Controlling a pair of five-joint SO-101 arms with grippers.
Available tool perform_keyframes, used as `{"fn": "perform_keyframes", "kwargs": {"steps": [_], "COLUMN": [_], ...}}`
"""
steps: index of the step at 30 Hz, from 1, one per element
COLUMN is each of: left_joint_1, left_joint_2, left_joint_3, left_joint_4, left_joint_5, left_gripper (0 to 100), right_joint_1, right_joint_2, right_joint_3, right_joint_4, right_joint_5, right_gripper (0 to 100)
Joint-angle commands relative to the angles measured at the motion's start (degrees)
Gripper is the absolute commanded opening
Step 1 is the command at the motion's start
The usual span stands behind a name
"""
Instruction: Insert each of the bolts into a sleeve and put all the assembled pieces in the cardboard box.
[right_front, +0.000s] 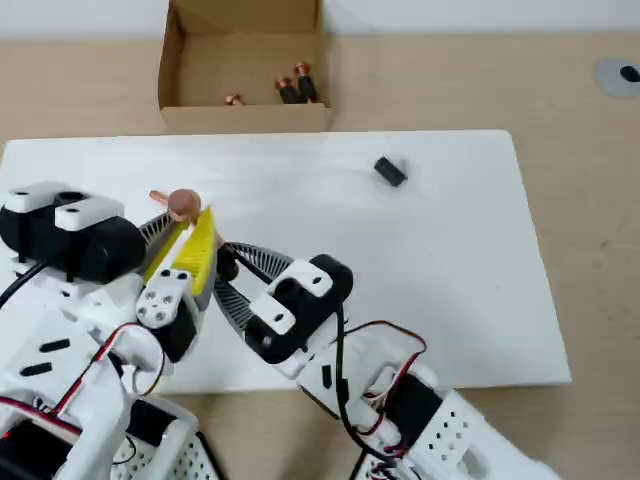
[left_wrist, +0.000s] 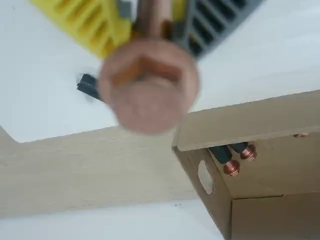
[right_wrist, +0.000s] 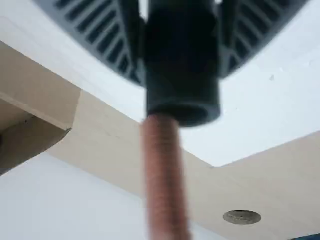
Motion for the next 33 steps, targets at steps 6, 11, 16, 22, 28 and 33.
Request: {"fn": "perform_keyframes", "kwargs": {"steps": [6,11,16,22,28,33], "left_joint_1": [0.0,0.0,0.26,0.0,0.26,0.35], "left_joint_2": [0.48,0.57,0.57,0.57,0.57,0.57], "left_joint_3": [-5.1,-4.84,-4.84,-4.84,-2.55,-1.14], "left_joint_4": [1.32,1.49,3.34,4.13,3.96,3.87], "left_joint_5": [-0.7,-0.62,-0.62,-0.7,-0.7,-0.44], "left_gripper": [1,1,1,1,1,1], "right_joint_1": [-0.66,-0.66,-0.66,-0.66,-0.66,-0.66], "right_joint_2": [-1.27,-1.27,-1.27,-1.27,-1.27,-1.27], "right_joint_3": [-0.66,-0.66,-0.66,-0.66,-0.75,-0.75], "right_joint_4": [-1.58,-1.58,-1.58,-1.67,-1.67,-1.67], "right_joint_5": [-0.53,-0.53,-0.53,-0.53,-0.53,-0.53], "right_gripper": [0.9,0.9,0.9,0.9,0.9,0.9]}}
